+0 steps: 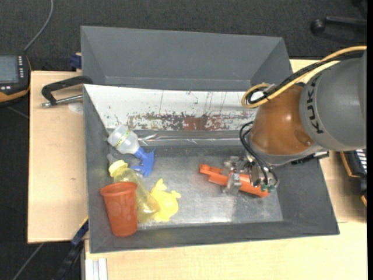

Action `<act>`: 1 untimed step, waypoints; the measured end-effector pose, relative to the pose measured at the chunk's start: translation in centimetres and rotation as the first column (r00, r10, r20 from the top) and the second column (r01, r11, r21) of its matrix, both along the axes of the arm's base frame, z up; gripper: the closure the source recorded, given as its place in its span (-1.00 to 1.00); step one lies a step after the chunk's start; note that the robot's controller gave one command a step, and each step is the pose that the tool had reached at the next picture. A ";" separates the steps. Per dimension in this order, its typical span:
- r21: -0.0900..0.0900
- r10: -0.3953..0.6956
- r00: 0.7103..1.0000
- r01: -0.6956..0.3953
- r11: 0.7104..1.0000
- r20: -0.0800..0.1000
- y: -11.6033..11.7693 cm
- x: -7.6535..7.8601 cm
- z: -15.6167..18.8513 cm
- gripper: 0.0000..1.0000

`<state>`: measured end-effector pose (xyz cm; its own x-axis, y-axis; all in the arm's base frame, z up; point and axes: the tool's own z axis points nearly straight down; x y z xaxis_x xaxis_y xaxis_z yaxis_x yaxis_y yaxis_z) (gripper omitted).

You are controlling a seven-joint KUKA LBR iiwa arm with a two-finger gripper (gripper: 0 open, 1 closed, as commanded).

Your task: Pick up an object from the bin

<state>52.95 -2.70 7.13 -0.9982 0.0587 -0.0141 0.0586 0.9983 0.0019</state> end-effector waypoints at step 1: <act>0.001 0.008 1.000 -0.008 1.000 0.005 -0.4 0.6 10.3 1.00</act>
Offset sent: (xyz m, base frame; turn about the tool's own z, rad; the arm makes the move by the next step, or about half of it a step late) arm 0.0000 0.0000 0.0000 0.0000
